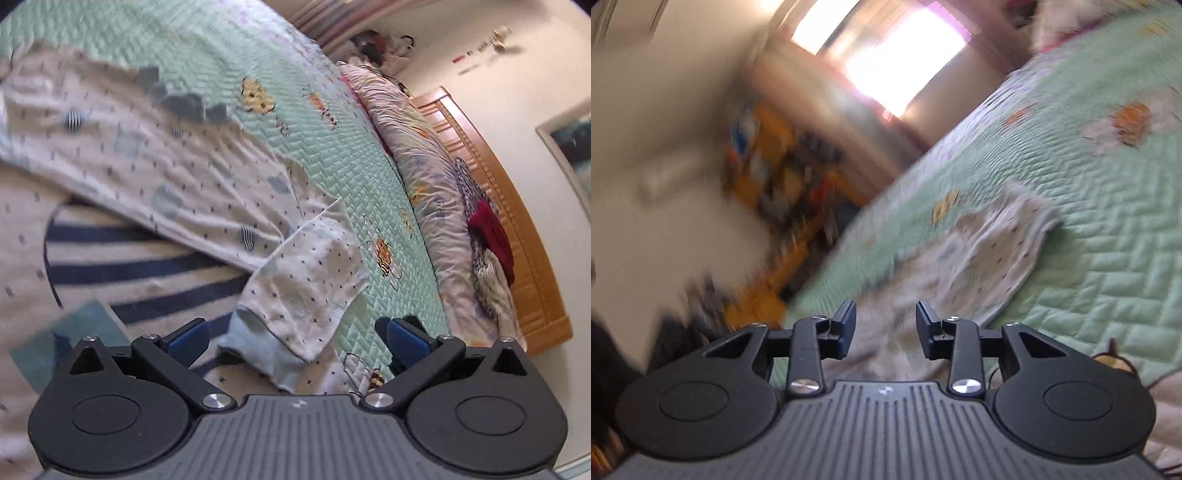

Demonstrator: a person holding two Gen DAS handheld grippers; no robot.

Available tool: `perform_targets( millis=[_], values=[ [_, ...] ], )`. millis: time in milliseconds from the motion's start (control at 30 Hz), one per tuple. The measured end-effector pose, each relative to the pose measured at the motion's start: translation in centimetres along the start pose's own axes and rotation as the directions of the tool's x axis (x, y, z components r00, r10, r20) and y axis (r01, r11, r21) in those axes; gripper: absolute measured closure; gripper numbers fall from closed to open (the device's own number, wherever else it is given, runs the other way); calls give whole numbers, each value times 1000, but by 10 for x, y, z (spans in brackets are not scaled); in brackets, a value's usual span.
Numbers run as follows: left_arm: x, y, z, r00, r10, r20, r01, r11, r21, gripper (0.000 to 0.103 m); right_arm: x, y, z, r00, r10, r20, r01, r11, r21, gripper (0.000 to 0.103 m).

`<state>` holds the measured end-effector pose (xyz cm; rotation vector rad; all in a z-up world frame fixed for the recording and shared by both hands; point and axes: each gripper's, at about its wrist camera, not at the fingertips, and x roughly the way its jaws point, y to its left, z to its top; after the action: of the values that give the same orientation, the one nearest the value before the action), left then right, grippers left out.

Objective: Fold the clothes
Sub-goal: 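Pinch the blue cuff with the right gripper and lift it toward the shirt, then grasp the blue cuff with the left gripper and lift the sleeve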

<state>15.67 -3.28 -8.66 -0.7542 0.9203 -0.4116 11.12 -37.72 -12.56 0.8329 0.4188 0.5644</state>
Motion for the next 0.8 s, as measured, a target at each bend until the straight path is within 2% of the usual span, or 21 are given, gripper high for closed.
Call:
perform_targets(
  millis=[33,167,367,567,667,767,800],
  values=[
    [1,1,-3,1000,-6,8,6,1000,-17,1,-3,-8,0,999,-3,37,2,1000,31,62],
    [8,7,-13,999,-35,26,37,996,-83,5,-1,-26,-6,997,35,72,-40,997,68,62],
    [19,14,-19,998,2,59,4,994,-109,12,-1,-38,-9,995,63,81,-69,995,77,62],
    [28,5,-26,990,91,107,-85,995,-58,24,0,-45,-11,993,85,86,-93,990,104,62],
    [28,0,-28,980,147,133,-145,989,-29,38,-1,-48,-13,992,86,88,-96,989,113,62],
    [31,1,-28,974,181,134,-181,983,-17,57,-3,-50,-14,992,89,89,-99,988,115,62],
    [32,2,-28,972,189,136,-189,982,-16,69,-4,-51,-14,992,91,90,-102,988,116,62]
  ],
)
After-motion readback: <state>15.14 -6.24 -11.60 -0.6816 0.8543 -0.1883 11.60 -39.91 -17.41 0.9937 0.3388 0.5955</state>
